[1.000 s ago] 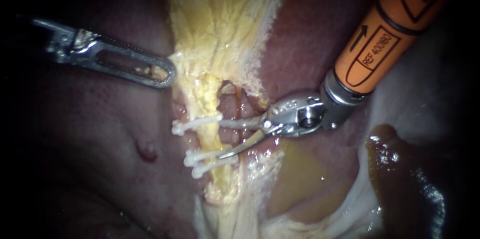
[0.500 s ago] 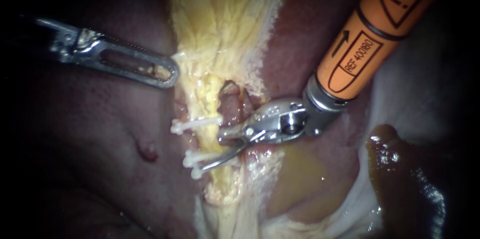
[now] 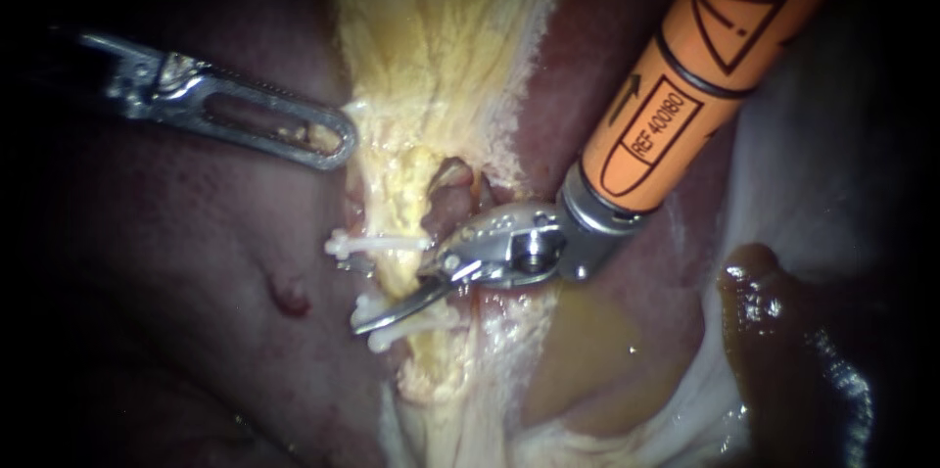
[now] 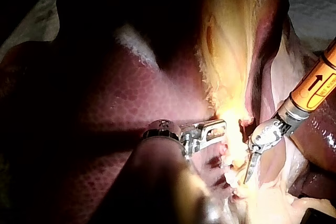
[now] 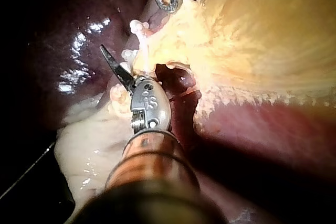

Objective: Go to the cutting position left tube

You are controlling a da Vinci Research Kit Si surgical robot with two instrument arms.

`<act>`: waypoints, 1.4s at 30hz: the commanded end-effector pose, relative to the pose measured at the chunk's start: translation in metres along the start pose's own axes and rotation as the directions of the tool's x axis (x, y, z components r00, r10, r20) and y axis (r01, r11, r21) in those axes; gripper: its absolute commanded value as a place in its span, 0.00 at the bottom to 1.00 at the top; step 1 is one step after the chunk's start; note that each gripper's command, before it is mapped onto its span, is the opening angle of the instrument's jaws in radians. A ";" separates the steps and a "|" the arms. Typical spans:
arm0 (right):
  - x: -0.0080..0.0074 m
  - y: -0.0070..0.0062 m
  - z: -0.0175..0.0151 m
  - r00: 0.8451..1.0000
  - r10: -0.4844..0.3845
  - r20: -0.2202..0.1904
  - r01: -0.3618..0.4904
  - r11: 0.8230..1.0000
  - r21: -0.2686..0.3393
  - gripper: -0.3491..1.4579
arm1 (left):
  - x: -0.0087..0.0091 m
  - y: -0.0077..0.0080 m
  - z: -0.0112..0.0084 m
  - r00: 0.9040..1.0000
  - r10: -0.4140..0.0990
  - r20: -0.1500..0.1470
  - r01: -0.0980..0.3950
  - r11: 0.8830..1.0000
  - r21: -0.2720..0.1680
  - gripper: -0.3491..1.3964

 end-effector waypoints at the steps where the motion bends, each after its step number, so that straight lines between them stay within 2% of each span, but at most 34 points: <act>1: 0.0001 0.0000 0.0001 1.000 -0.002 -0.002 0.002 1.000 0.000 0.93 | 0.0000 0.0000 0.0000 1.000 0.000 0.000 0.000 1.000 0.000 0.00; 15: 0.0007 0.0005 0.0009 0.999 0.038 -0.037 -0.039 0.999 -0.013 0.93 | -0.0002 0.0000 -0.0002 1.000 -0.001 -0.001 0.001 1.000 0.002 0.00; 24: 0.0010 0.0000 0.0014 0.997 0.053 -0.062 -0.053 0.999 -0.002 0.94 | -0.0005 0.0002 -0.0005 1.000 0.004 -0.003 -0.004 1.000 0.004 0.00; 34: 0.0025 -0.0021 0.0021 0.994 0.054 -0.094 -0.052 0.998 0.031 0.96 | -0.0007 0.0006 -0.0007 1.000 0.003 0.000 -0.003 1.000 0.000 0.00; 42: 0.0048 -0.0036 0.0016 0.991 0.060 -0.122 -0.054 0.997 0.053 0.96 | -0.0007 0.0009 -0.0007 1.000 0.004 0.000 -0.004 1.000 0.001 0.00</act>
